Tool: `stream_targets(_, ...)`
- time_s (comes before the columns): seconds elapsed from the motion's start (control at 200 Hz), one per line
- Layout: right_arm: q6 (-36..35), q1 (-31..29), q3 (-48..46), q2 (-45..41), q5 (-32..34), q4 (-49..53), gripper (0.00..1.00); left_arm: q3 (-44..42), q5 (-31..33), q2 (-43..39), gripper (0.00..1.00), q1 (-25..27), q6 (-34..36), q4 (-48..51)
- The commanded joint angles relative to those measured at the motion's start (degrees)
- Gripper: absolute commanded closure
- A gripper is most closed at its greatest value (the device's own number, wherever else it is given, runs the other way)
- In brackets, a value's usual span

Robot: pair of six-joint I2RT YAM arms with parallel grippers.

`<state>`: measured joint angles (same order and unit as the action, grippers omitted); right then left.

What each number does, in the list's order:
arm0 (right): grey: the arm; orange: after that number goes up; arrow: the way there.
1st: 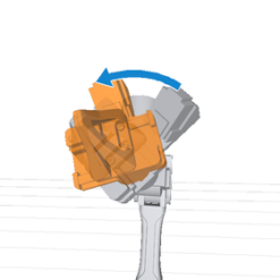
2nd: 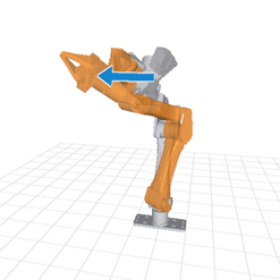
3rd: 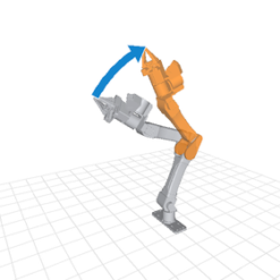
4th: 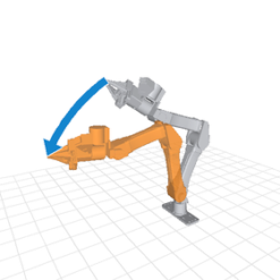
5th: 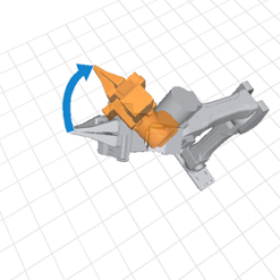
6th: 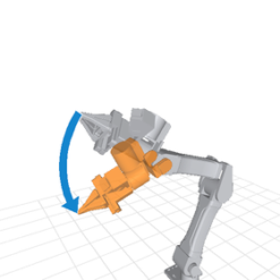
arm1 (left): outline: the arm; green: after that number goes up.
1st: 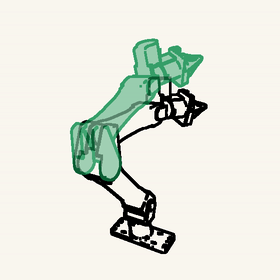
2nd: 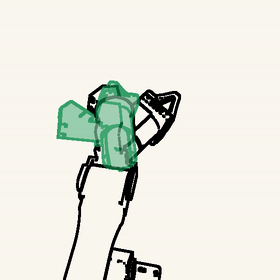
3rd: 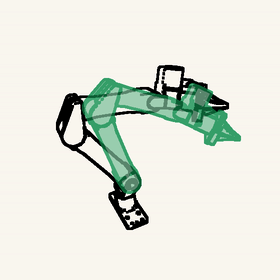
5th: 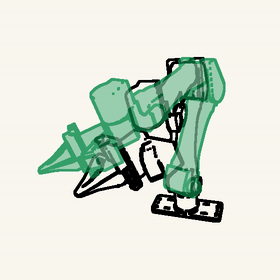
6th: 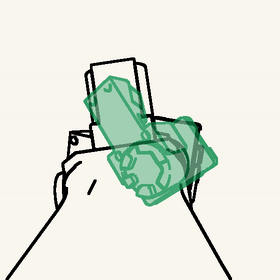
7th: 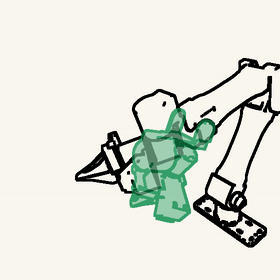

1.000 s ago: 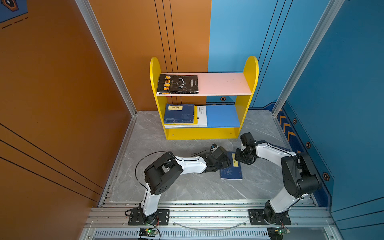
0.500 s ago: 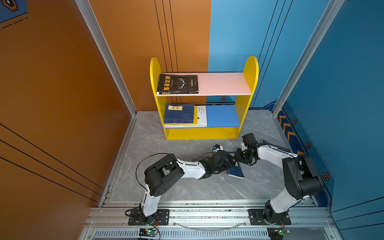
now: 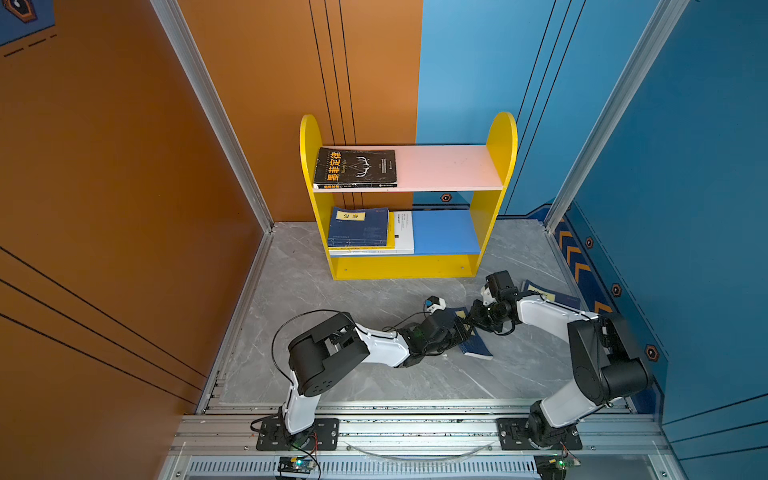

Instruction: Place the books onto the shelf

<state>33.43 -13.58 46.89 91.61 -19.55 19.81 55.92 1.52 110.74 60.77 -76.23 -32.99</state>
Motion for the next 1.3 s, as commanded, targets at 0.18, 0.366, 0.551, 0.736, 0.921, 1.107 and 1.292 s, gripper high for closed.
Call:
stream_targets(0.18,1.02,-1.33,-0.86,3.35,-4.18,2.45,0.66,-2.91,6.52,-2.81,0.47,0.65,-0.16,-6.03)
stream_targets(0.366,1.18,-1.34,-0.15,4.54,-4.71,2.46,0.67,-3.98,7.36,-2.87,0.47,0.4,-0.81,-7.17)
stream_targets(0.551,1.27,-1.34,0.64,5.73,-5.56,2.55,0.67,-4.14,8.06,-2.75,0.47,0.21,-0.98,-7.17)
stream_targets(0.736,1.23,-1.33,1.4,5.66,-5.94,3.14,0.67,-4.48,8.42,-2.86,0.48,0.0,-1.27,-7.15)
stream_targets(0.921,1.19,-1.27,1.89,5.76,-6.12,3.52,0.67,-5.01,8.55,-2.91,0.49,-0.04,-1.42,-7.17)
stream_targets(1.107,1.19,-1.33,1.36,5.7,-6.03,3.26,0.67,-5.61,9.11,-3.07,0.5,-0.05,-1.82,-7.13)
stream_targets(1.292,1.33,-1.34,0.75,5.25,-6.2,3.04,0.67,-6.14,9.54,-3.16,0.53,0.04,-2.34,-7.14)
